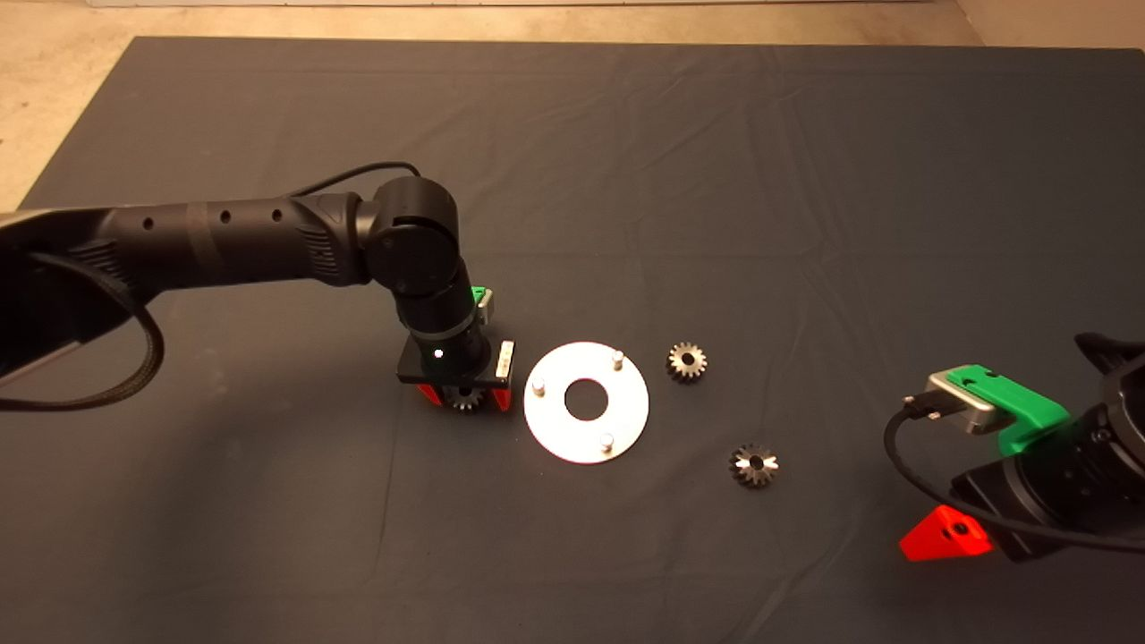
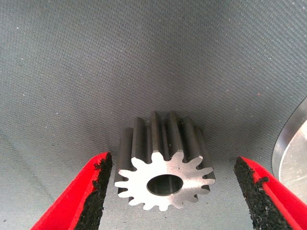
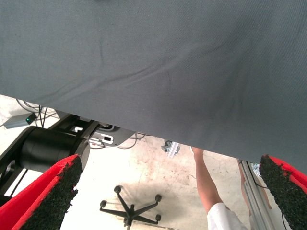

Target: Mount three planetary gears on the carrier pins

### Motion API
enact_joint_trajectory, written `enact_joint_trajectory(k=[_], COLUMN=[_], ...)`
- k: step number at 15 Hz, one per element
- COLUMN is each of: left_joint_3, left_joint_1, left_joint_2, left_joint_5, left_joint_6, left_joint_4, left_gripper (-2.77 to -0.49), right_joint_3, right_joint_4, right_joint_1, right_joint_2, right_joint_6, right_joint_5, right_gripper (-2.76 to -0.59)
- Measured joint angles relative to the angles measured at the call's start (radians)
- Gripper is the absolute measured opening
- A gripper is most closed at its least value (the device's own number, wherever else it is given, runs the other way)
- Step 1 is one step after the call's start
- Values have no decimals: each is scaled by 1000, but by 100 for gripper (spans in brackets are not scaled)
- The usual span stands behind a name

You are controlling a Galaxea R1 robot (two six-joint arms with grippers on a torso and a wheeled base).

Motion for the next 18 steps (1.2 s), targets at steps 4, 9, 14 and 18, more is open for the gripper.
enact_joint_trajectory(k=[4,9,14,18], left_joint_3=[0,0,0,0], left_joint_1=[-45,-40,-40,-40], left_joint_2=[16,11,11,11], left_joint_5=[1,1,5,7], left_joint_6=[0,0,0,0], left_joint_4=[1,0,0,0], left_gripper=[-160,-160,-160,-160], right_joint_3=[0,0,0,0], right_joint_4=[0,0,0,0], right_joint_1=[0,0,0,0], right_joint_2=[0,0,0,0], right_joint_6=[0,0,0,0], right_joint_5=[1,0,0,0], right_gripper=[-60,-60,-61,-61])
